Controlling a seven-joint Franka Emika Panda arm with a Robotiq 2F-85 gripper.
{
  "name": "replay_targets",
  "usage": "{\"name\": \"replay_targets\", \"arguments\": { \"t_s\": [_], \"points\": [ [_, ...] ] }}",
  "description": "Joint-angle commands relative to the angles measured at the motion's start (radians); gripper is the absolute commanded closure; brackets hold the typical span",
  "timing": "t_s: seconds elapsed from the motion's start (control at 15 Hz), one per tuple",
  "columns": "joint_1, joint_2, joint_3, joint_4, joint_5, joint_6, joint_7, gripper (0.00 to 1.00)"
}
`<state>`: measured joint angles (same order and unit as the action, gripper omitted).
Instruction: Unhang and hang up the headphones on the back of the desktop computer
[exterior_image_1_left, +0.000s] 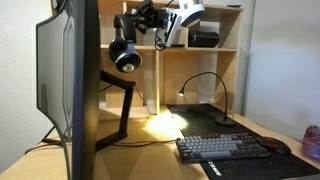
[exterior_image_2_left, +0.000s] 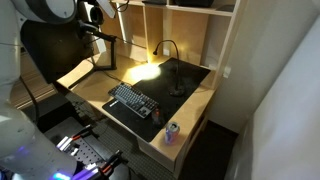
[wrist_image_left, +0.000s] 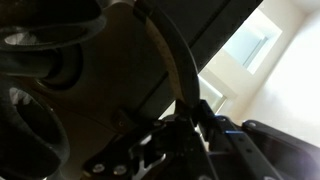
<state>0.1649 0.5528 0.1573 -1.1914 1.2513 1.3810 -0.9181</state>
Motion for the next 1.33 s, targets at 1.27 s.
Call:
{"name": "replay_targets", "arguments": {
  "t_s": [1.27],
  "points": [
    [0.069,0.502,0.117,0.629,-0.010,-0.013,0.286,0.96]
  ]
}}
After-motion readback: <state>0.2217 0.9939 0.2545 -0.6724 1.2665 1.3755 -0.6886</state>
